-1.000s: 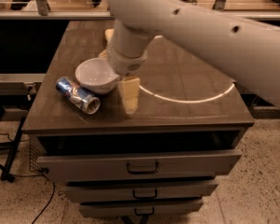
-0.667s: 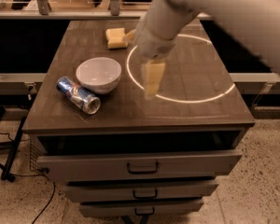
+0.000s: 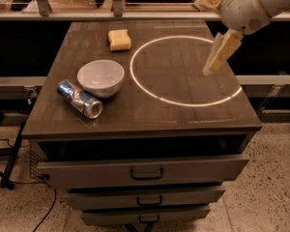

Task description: Move white bowl near redbull can

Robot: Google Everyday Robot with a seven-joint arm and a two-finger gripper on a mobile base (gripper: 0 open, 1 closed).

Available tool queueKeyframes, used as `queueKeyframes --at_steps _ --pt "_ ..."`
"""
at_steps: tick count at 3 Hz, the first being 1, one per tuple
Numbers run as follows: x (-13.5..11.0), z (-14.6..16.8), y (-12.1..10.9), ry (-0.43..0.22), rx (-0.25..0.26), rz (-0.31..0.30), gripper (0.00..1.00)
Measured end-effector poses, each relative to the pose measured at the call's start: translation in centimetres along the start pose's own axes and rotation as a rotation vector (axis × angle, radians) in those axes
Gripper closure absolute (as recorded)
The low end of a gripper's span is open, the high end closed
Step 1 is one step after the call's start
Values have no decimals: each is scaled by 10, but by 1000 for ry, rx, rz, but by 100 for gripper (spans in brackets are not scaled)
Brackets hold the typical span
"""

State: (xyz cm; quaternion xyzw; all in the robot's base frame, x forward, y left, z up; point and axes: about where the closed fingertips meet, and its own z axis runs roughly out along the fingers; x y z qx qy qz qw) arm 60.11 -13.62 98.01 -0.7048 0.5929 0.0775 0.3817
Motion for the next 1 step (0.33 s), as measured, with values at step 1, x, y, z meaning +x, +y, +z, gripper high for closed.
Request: queueKeyframes --at_steps 1 --pt "-18 -2 -4 -26 10 -18 0"
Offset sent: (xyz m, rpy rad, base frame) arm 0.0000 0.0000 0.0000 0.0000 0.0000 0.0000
